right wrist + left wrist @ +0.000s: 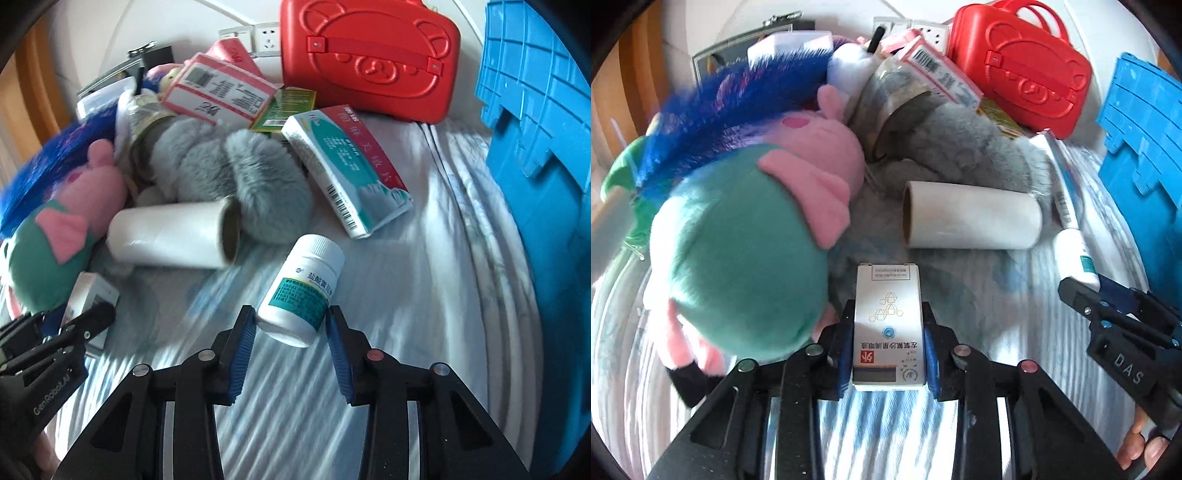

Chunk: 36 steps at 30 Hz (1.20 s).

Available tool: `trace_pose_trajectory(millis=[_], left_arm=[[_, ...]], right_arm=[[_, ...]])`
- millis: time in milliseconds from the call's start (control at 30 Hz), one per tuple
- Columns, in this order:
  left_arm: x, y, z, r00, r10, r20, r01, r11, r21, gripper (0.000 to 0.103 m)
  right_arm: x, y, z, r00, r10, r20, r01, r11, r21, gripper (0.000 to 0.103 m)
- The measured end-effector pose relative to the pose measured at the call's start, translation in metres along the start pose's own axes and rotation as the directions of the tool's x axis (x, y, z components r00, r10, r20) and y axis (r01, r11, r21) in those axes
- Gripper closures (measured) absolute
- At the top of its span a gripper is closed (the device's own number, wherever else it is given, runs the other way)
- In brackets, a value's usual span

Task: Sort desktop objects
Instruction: 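Grasp the white medicine box with the left gripper while the right grasps the small white-green bottle, then carry the medicine box and small bottle over the blue crate with both grippers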

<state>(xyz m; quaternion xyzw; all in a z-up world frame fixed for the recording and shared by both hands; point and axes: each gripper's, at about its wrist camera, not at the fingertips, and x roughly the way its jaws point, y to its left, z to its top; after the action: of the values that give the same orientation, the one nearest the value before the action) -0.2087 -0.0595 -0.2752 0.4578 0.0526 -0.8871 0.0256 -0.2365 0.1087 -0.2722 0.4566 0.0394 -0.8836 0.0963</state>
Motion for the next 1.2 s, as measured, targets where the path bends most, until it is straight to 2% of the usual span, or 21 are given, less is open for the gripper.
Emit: trace_pose_trajectory(millis=[400,567,700,967,1067,1200], left_arm=[[-0.078,-0.011,0.006,0.988,-0.018,0.152,0.01,0.999,0.053,0.072],[-0.118,-0.013,0.009,0.974,-0.042,0.223,0.021,0.995,0.095,0.072],[-0.148,-0.017,0.013,0.961,-0.065,0.268,0.033,0.992,0.121,0.072],[-0.216,-0.032,0.024,0.919,-0.148,0.365,0.082,0.978,0.192,0.072],[-0.241,-0.044,0.029,0.897,-0.193,0.399,0.11,0.969,0.221,0.073],[-0.279,-0.072,0.037,0.854,-0.261,0.449,0.15,0.952,0.268,0.072]], right_arm=[[-0.077,0.029,-0.01,0.989,0.02,0.143,-0.015,0.999,-0.041,0.068],[-0.114,0.037,-0.007,0.98,0.016,0.197,-0.008,0.999,-0.044,0.068],[-0.153,0.047,-0.004,0.965,0.011,0.262,0.003,0.999,-0.051,0.068],[-0.236,0.054,0.004,0.915,-0.045,0.4,0.06,0.998,-0.027,0.068],[-0.271,0.049,0.006,0.891,-0.086,0.446,0.099,0.995,-0.006,0.068],[-0.322,0.031,0.009,0.853,-0.147,0.501,0.148,0.988,0.039,0.068]])
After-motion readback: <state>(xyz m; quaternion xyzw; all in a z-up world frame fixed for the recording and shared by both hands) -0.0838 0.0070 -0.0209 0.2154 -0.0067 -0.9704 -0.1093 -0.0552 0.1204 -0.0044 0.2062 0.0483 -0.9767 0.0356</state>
